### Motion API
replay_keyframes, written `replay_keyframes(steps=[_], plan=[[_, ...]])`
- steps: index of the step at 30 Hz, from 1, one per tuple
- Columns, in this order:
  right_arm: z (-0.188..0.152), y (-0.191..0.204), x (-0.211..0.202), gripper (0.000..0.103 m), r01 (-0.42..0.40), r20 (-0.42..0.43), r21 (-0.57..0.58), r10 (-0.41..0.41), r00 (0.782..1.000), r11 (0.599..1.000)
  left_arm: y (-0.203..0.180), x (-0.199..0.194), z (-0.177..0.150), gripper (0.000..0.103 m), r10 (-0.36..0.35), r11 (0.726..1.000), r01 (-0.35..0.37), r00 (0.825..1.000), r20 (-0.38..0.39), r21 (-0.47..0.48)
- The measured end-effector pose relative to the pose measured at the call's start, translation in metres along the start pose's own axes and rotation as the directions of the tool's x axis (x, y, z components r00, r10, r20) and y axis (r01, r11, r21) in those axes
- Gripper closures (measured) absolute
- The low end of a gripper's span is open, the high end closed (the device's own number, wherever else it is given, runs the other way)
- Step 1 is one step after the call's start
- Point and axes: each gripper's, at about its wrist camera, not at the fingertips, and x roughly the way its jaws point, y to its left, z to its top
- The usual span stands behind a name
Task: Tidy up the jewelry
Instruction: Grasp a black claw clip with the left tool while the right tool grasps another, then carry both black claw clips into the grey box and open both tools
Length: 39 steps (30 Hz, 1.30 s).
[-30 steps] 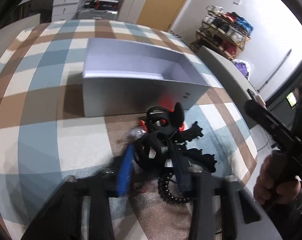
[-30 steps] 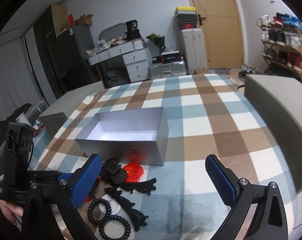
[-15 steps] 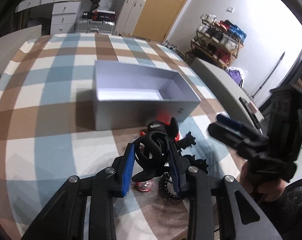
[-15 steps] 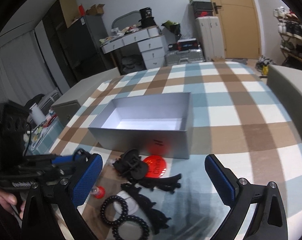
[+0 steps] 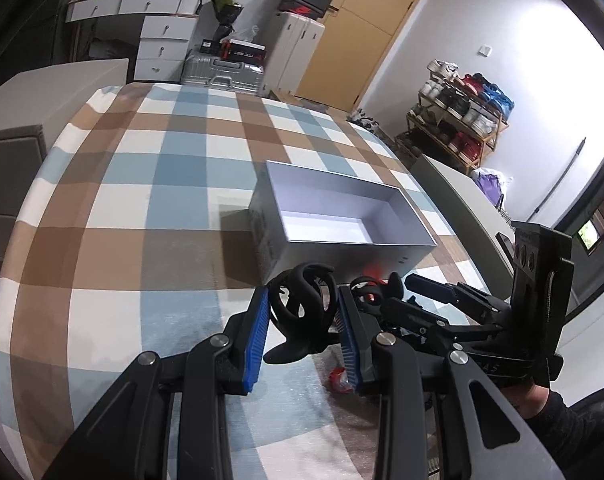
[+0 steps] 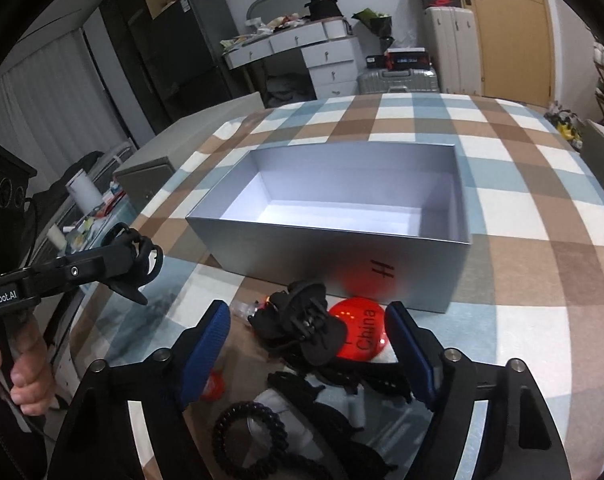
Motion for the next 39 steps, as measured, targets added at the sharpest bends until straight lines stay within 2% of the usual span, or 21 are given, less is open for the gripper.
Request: replay_keyframes(steps=[6,9,20,24,30,36,39], plan=[[0.001,0.0,0.015,0.049,-0.023,-0.059,0.006,0.023,0.998,1.0,0.004,0.0,0.0,0.076,0.005,1.0,-0.005,1.0,-0.004,-0.011],[0.0,0.001,0.013,0.05,-0.034,-0.054,-0.003,0.034,0.998,0.999,0.004,0.0,0.001,0.076,0.005,1.0,-0.005,1.0,-0.002,-0.01],[-0.002,0.002,-0.016,0.05,-0.109,0.05,-0.018,0.11,0.993,0.994,-0.001,0.0,0.011,0.076,0.0,1.0,0.0,1.0,0.011,0.005],[0.002,0.004,-0.033,0.05,-0.156,0.106,-0.025,0.158,0.982,0.987,-0.006,-0.002,0.017,0.076,0.001,1.0,-0.001,1.0,0.021,0.011],[0.019,0.007,-0.057,0.05,-0.218,0.209,-0.038,0.221,0.953,0.975,-0.017,0.001,0.034,0.076,-0.012,1.0,0.011,0.999,0.048,0.009],[0.046,-0.005,-0.061,0.05,-0.196,0.249,-0.035,0.199,0.948,0.98,-0.03,0.019,0.053,0.076,-0.024,0.999,0.022,0.999,0.035,0.042],[0.06,-0.015,-0.053,0.05,-0.168,0.244,-0.03,0.171,0.955,0.985,-0.035,0.03,0.062,0.076,-0.034,0.998,0.032,0.999,0.024,0.054]])
